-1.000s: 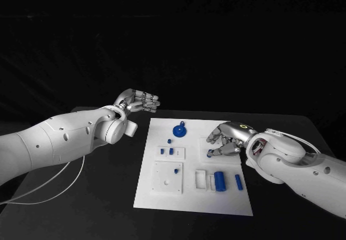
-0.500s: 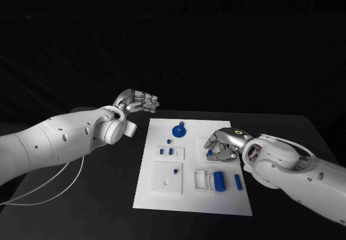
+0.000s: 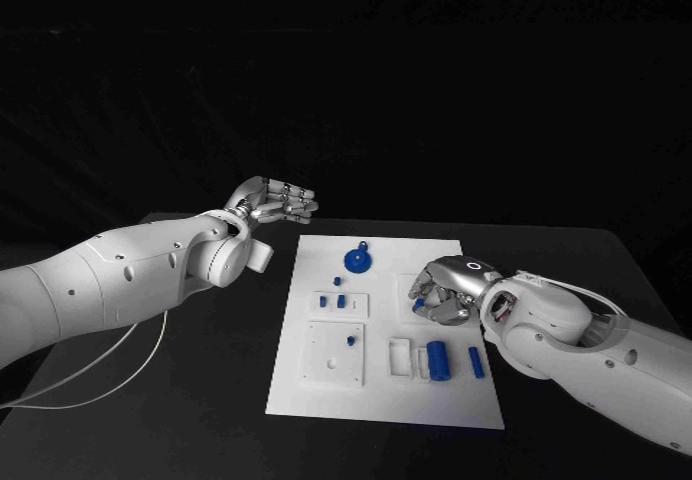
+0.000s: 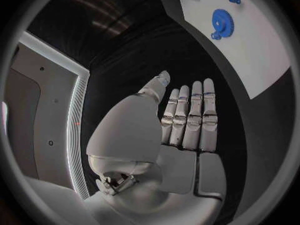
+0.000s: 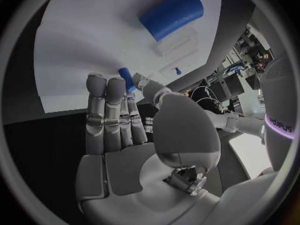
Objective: Assemble the parts on the task board
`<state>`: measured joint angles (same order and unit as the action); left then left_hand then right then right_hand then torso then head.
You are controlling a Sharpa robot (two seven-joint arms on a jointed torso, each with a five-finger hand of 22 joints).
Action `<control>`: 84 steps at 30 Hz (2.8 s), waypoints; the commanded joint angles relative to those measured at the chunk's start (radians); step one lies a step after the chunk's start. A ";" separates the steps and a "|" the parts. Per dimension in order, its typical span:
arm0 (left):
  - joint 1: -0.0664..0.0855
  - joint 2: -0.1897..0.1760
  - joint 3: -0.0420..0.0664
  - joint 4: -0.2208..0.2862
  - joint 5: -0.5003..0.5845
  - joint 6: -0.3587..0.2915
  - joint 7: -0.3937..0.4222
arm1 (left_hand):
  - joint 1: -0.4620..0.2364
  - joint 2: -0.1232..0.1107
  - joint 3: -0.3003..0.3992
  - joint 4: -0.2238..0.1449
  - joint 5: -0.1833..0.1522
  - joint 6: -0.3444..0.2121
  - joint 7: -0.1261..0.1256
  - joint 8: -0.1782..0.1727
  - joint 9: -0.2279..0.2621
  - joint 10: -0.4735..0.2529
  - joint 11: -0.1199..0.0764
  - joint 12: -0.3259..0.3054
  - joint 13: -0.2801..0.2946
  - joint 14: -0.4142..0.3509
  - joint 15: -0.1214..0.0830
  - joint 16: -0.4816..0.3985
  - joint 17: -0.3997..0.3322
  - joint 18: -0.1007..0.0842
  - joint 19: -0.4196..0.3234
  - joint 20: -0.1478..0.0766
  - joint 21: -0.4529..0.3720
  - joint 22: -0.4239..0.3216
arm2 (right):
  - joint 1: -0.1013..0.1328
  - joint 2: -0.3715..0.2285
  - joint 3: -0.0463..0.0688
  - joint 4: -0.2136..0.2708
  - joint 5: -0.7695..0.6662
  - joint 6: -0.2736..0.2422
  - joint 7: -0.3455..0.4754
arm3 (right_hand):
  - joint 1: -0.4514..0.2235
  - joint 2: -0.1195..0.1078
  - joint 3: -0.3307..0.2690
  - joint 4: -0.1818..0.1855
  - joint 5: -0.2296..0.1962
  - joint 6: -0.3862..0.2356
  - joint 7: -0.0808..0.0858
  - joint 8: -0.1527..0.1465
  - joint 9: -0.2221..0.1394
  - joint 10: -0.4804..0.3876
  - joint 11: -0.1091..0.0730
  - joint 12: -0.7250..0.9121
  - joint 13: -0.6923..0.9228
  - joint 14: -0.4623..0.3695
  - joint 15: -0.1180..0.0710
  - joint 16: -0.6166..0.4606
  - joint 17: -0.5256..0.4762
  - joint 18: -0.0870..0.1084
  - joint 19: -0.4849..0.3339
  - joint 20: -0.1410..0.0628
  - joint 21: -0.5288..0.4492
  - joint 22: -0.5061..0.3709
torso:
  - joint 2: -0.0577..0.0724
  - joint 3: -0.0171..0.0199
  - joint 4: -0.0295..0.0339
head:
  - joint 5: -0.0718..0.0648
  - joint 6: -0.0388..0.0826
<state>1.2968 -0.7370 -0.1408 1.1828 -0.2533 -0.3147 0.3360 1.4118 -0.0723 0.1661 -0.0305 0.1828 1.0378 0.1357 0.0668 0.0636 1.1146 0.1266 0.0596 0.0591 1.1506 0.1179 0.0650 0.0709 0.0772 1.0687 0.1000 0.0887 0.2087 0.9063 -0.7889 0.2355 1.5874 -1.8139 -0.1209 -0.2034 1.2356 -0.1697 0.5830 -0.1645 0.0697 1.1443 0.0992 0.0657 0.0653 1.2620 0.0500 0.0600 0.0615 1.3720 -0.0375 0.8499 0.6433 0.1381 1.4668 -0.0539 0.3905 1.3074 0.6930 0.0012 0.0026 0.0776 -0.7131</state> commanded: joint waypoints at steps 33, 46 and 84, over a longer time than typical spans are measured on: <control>0.000 0.008 0.001 -0.023 0.005 0.017 0.012 | 0.004 0.011 0.003 0.000 -0.002 0.012 0.003 -0.003 -0.001 0.002 0.004 -0.001 -0.001 0.001 0.001 -0.004 -0.001 0.004 -0.003 0.002 0.004 -0.001 | 0.003 -0.004 0.028 0.020 0.078 -0.093 0.007 | 0.040 0.072 0.053 -0.039 -0.021 0.126 -0.024 0.003 0.019 0.144 -0.042 0.007 0.010 0.026 -0.036 -0.010 0.017 -0.039 0.044 -0.045 0.138 0.055 | 0.000 0.0007 0.0002 | 0.014 0.004; 0.000 0.012 0.001 -0.025 0.006 0.014 0.014 | 0.004 0.009 0.005 -0.001 -0.002 0.010 0.004 -0.004 -0.001 0.002 0.004 0.000 -0.001 0.001 0.001 -0.004 -0.001 0.003 -0.004 0.002 0.004 -0.001 | 0.026 -0.003 0.043 0.098 0.181 -0.090 0.040 | 0.041 0.078 0.044 -0.044 -0.021 0.124 -0.024 0.003 0.025 0.143 -0.042 0.007 0.009 0.027 -0.037 -0.017 0.023 -0.038 0.044 -0.046 0.155 0.057 | -0.001 -0.0013 -0.0004 | 0.026 0.004; -0.003 0.045 0.001 -0.038 0.007 0.016 0.035 | 0.000 0.009 0.042 0.004 0.006 0.023 -0.012 -0.003 -0.001 0.028 -0.020 -0.001 -0.001 0.033 -0.019 -0.004 -0.003 -0.012 -0.012 -0.012 0.012 0.009 | -0.002 0.193 -0.146 0.094 -0.051 -0.090 0.041 | 0.035 0.088 0.040 -0.070 -0.021 0.125 -0.024 0.003 0.024 0.142 -0.041 0.007 0.009 0.028 -0.035 -0.025 0.032 -0.037 0.043 -0.044 0.173 0.060 | 0.001 0.0000 0.0018 | 0.080 -0.015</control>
<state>1.2936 -0.6943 -0.1407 1.1440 -0.2528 -0.3100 0.3491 1.4158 -0.0683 0.2028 -0.0258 0.1828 1.0620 0.1292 0.0668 0.0636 1.1420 0.1100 0.0596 0.0591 1.1844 0.1021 0.0650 0.0675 0.0773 1.0632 0.0907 0.0965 0.2164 0.9055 -0.5989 0.0903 1.6850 -1.8189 -0.2092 -0.1449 1.2579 -0.1073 0.6210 -0.2279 0.0457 1.2641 0.0749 0.0654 0.0906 1.3603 0.0410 0.0627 0.0694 1.4006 -0.0697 0.8304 0.6741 0.0886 1.4646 -0.0907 0.5574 1.3073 0.6930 0.0004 0.0033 0.1564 -0.7268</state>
